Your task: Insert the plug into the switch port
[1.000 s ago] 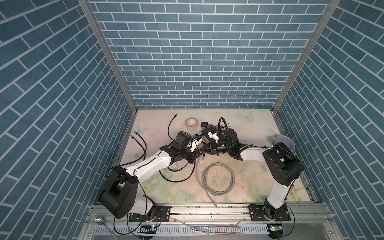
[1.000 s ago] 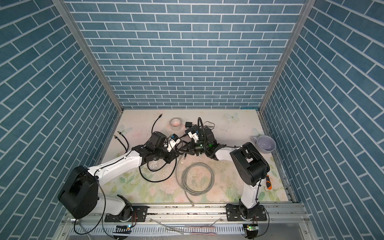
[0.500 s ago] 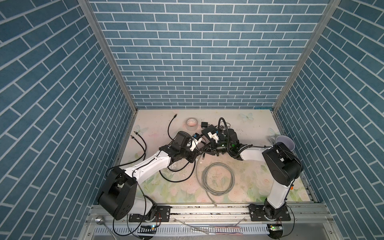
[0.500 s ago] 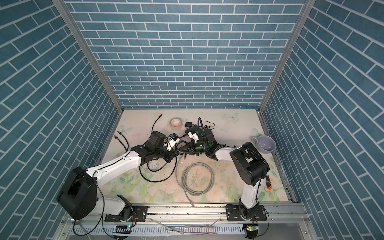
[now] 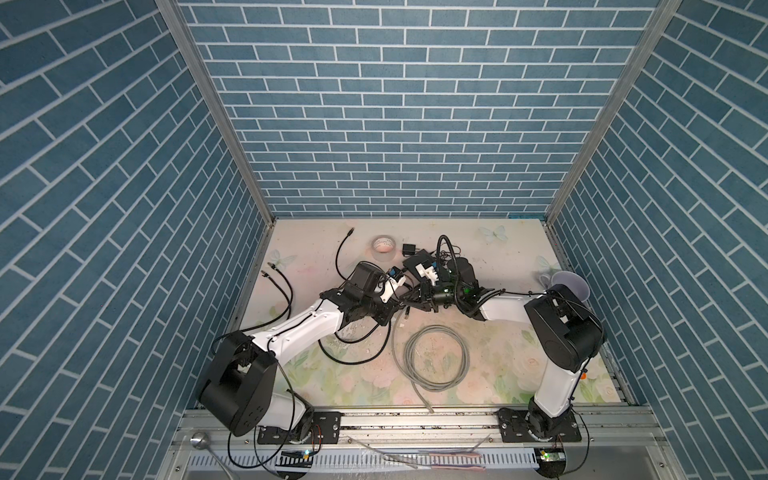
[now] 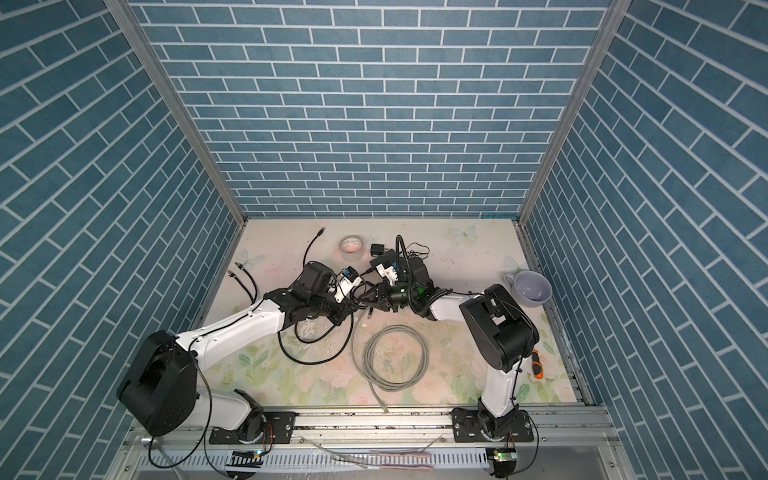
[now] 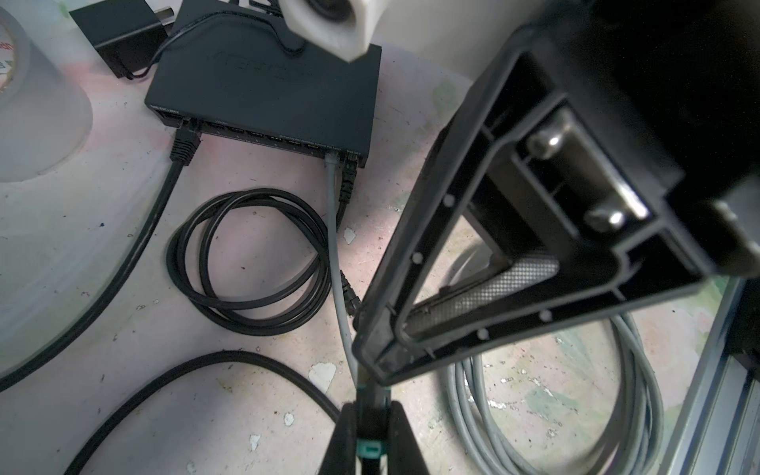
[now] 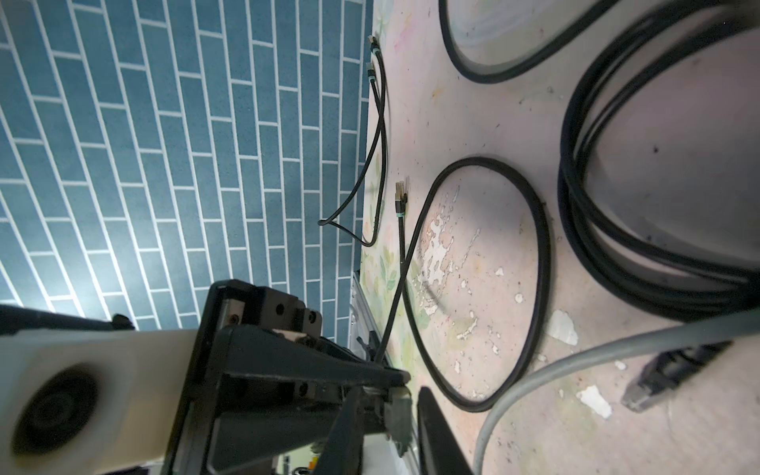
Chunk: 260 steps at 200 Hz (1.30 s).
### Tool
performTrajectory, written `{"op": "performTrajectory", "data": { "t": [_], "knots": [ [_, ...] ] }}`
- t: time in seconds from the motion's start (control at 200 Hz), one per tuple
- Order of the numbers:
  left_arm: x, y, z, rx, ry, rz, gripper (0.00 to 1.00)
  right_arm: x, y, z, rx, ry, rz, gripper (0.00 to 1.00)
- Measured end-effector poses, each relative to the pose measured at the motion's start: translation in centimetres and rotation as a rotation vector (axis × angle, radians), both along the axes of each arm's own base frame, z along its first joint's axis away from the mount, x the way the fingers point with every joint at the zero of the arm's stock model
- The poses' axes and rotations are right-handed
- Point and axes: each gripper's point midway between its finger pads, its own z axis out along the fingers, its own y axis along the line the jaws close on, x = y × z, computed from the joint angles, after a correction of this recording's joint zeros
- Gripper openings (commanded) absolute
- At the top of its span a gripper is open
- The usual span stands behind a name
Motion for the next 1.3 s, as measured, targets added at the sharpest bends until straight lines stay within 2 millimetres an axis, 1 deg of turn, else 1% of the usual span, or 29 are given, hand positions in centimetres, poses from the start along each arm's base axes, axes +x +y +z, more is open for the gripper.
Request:
{"op": "performTrajectory", "data": {
  "t": [0.055, 0.08, 0.12, 0.14, 0.18, 0.24, 0.295, 0.365, 0.455, 0.52, 0.61, 0.715, 0.845, 0.95, 1.03, 1.09, 1.19, 1.3],
  "knots": [
    [0.5, 0.0, -0.2, 0.031, 0.005, -0.011, 0.0, 0.7, -0.7, -0.2, -0.007, 0.0, -0.019, 0.39],
    [0.9, 0.0, -0.3, 0.048, 0.004, -0.016, 0.0, 1.3, -1.3, -0.3, -0.014, 0.002, -0.036, 0.4],
    [1.5, 0.0, -0.3, 0.07, -0.001, -0.022, 0.0, 2.2, -2.4, -0.6, -0.03, 0.003, -0.065, 0.42],
    [1.9, 0.0, -0.3, 0.079, -0.005, -0.023, 0.0, 2.7, -3.1, -0.8, -0.043, 0.001, -0.081, 0.47],
    [2.5, 0.0, -0.3, 0.092, -0.013, -0.026, 0.0, 3.7, -4.5, -1.2, -0.074, -0.001, -0.113, 0.5],
    [3.6, 0.0, -0.2, 0.113, -0.029, -0.029, 0.0, 5.4, -6.4, -1.7, -0.139, -0.016, -0.16, 0.54],
    [4.5, -0.2, -0.3, 0.131, -0.041, -0.034, 0.0, 7.0, -7.6, -1.6, -0.198, -0.054, -0.19, 0.55],
    [5.5, -0.5, -0.7, 0.154, -0.04, -0.039, 0.0, 8.8, -8.4, -0.9, -0.266, -0.131, -0.213, 0.58],
    [6.8, -1.1, -1.6, 0.175, -0.029, -0.045, 0.0, 10.7, -9.3, 0.2, -0.34, -0.231, -0.238, 0.58],
    [7.3, -1.3, -2.4, 0.19, -0.013, -0.043, 0.0, 11.7, -10.0, 0.5, -0.393, -0.282, -0.249, 0.58],
    [7.5, -1.5, -3.6, 0.207, 0.013, -0.042, 0.0, 13.4, -11.2, 0.3, -0.484, -0.339, -0.266, 0.58],
    [8.0, -1.9, -4.3, 0.219, 0.028, -0.046, 0.0, 15.3, -12.4, -1.1, -0.595, -0.38, -0.271, 0.59],
    [9.1, -3.4, -5.0, 0.227, 0.029, -0.062, 0.0, 16.5, -13.7, -3.8, -0.686, -0.376, -0.249, 0.59],
    [10.3, -4.5, -5.9, 0.239, 0.024, -0.073, 0.0, 16.9, -14.3, -6.0, -0.729, -0.352, -0.229, 0.6],
    [10.8, -4.9, -6.8, 0.25, 0.031, -0.083, 0.0, 17.1, -14.7, -7.4, -0.745, -0.327, -0.219, 0.6],
    [11.0, -5.0, -7.3, 0.26, 0.041, -0.09, 0.0, 17.4, -14.8, -7.9, -0.749, -0.32, -0.212, 0.6],
    [11.1, -5.1, -8.1, 0.268, 0.049, -0.102, 0.0, 18.0, -14.5, -8.2, -0.736, -0.328, -0.195, 0.61],
    [11.1, -5.3, -8.0, 0.265, 0.044, -0.114, 0.0, 18.5, -13.9, -8.2, -0.712, -0.339, -0.172, 0.61]
  ]
}}
